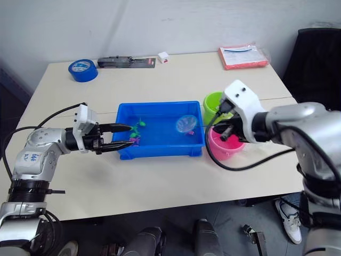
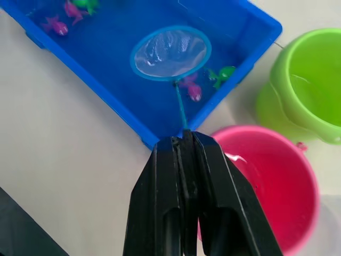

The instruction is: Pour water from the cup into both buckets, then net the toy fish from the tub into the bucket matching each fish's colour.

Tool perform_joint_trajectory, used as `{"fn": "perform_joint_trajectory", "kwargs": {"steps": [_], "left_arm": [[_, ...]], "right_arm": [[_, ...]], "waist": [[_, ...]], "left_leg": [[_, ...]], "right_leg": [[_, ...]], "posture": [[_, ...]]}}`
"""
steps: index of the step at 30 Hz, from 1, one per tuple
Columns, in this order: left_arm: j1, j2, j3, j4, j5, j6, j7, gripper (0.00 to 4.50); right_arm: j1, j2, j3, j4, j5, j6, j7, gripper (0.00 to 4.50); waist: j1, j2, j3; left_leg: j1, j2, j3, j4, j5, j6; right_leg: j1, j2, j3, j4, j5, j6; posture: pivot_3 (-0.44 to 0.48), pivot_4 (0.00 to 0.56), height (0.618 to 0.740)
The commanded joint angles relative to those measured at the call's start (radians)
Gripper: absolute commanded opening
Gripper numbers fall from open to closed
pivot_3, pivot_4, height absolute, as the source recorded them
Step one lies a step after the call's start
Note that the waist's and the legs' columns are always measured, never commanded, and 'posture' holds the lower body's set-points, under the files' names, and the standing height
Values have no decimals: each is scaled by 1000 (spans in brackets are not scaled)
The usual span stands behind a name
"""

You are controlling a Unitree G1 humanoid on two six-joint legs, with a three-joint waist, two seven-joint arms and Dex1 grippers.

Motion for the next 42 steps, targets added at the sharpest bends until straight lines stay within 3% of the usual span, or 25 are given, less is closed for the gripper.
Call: {"fn": "perform_joint_trajectory", "kwargs": {"steps": [1, 9, 15, 22, 32, 42], "left_arm": [[3, 4, 21, -42, -24, 1, 14, 3101], [32, 2, 27, -64, -36, -1, 40, 3101], [56, 3, 35, -91, -44, 5, 57, 3101], [85, -2, 41, -124, -56, 15, 82, 3101], [108, -12, 46, -154, -63, 20, 115, 3101], [128, 2, 56, -170, -76, 23, 130, 3101]], "right_arm": [[-107, -35, 33, 156, 293, 5, -203, 780], [-325, -90, 276, 586, 917, 5, -717, 780], [-383, -123, 448, 699, 1250, -34, -960, 780], [-418, -77, 505, 832, 1278, -34, -1039, 780], [-496, 75, 499, 1093, 1278, 4, -1152, 780], [-423, 126, 373, 1026, 1278, -54, -1347, 780]], "waist": [[-2, 0, 0], [-5, 0, 0], [-9, 1, 1], [-16, 1, 1], [-25, 1, 1], [-25, 2, 1]], "left_leg": [[0, 0, 0, 0, 0, 0], [0, 1, 0, -3, 0, 0], [-1, 1, 0, -3, 0, 0], [-2, 1, 0, -3, 0, 0], [-2, 1, 0, -3, 0, 0], [-2, 1, -1, -3, 0, 0]], "right_leg": [[0, 0, 0, 0, 0, 0], [0, 0, 0, -3, 0, 0], [0, 0, -1, -3, 0, 0], [0, 0, -1, -4, 0, 0], [-1, 0, -1, -4, 0, 0], [-1, 0, -2, -4, 0, 0]], "posture": [[0, 150, 740], [0, 150, 740], [0, 150, 740], [0, 150, 740], [0, 150, 740], [0, 150, 740]]}}
